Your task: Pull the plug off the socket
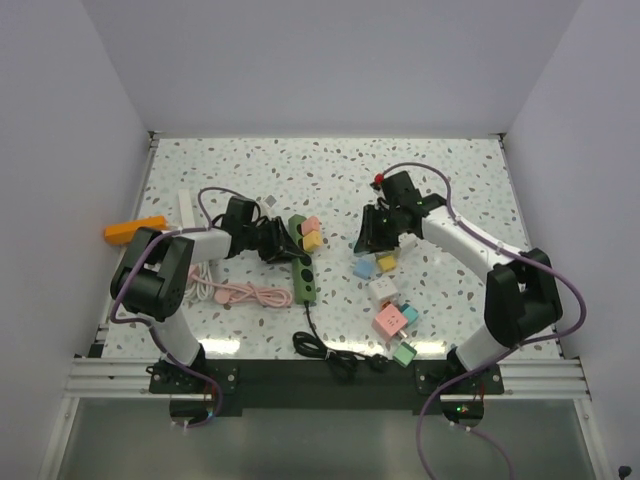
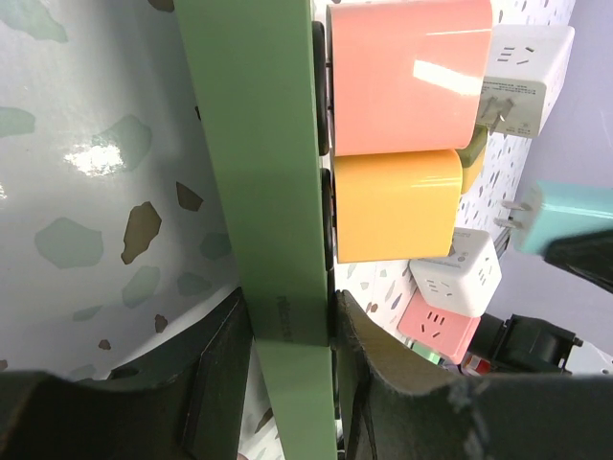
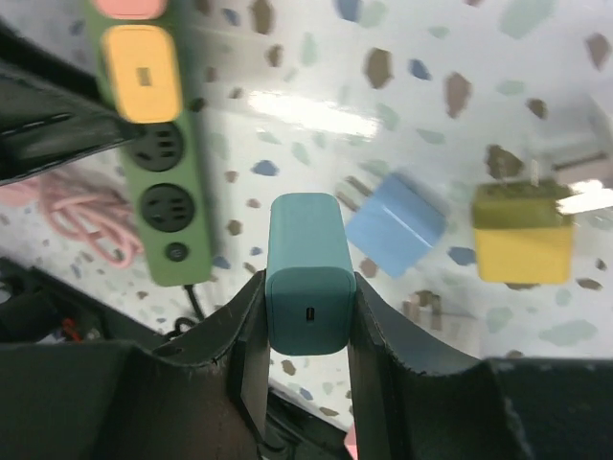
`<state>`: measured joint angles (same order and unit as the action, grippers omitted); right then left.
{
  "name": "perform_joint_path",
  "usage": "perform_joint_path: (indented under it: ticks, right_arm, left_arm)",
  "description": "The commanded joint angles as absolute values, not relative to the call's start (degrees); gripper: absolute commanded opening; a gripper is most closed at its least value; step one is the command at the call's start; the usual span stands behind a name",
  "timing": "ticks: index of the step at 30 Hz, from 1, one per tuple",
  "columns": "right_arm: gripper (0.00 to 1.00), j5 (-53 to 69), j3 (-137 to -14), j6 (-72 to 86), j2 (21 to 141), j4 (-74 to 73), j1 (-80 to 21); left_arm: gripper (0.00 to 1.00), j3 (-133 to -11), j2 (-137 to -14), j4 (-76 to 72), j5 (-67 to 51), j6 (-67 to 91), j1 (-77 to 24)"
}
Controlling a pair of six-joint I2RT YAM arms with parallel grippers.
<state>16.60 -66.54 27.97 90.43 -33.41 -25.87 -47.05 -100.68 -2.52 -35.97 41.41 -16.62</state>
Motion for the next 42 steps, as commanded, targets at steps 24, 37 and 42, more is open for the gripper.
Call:
perform_joint_path:
  ticks: [24, 37, 42]
  right_arm:
    - [0.84, 21.28, -81.64, 30.67, 105.20, -25.14, -31.99]
    - [0.09, 18.64, -84.91, 32.52, 114.71, -22.33, -34.89]
    - [0.00, 21.00, -78.42, 32.17, 106.28, -23.03, -31.65]
  left_arm:
    - [0.00, -47.46, -101.60, 2.81, -27.16, 36.91, -16.00]
    - [0.00, -47.37, -101.16, 2.99, -27.16, 37.35, -16.08]
    - [0.00, -46.67, -101.43, 3.60, -25.67, 37.00, -16.08]
